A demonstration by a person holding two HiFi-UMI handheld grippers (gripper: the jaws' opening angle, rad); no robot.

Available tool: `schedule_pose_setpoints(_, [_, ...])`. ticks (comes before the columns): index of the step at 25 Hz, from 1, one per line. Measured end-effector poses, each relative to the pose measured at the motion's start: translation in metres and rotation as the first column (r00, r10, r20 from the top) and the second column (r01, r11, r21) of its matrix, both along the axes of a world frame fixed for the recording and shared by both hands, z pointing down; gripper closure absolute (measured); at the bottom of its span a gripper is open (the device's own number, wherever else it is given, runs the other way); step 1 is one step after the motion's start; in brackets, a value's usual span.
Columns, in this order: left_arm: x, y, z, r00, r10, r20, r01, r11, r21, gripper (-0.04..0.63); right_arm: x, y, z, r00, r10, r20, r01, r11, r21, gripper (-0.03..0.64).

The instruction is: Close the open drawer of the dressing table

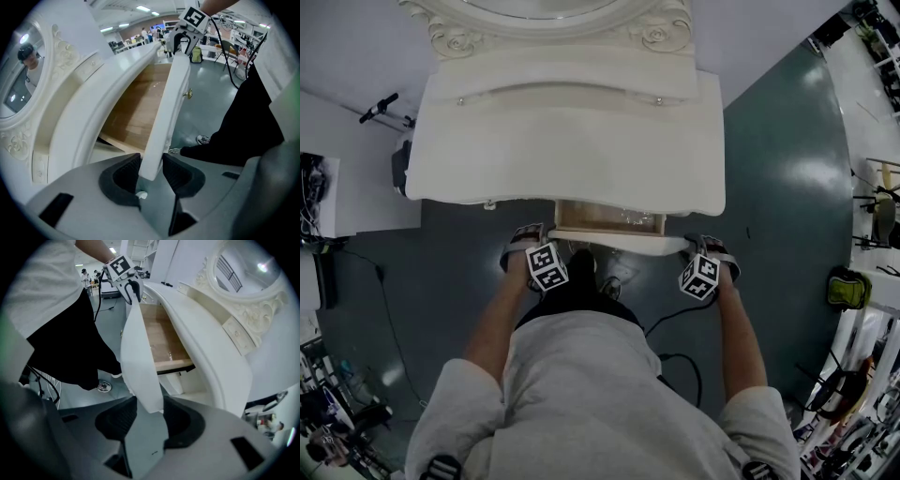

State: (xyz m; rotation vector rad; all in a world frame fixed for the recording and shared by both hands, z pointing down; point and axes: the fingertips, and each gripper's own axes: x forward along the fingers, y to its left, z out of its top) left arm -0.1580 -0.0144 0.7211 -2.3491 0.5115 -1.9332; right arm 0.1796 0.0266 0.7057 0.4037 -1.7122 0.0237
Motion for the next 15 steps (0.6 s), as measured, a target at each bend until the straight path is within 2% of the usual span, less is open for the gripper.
schedule_pose_setpoints(15, [0.002, -0.0078, -0.0018, 1.0, -0.013, -0.014, 0.013, 1.0, -0.005, 0.445, 0.0005, -0.0085, 0.0002, 1.0, -0.003, -0.008, 0.003, 1.0, 0.001, 0.436])
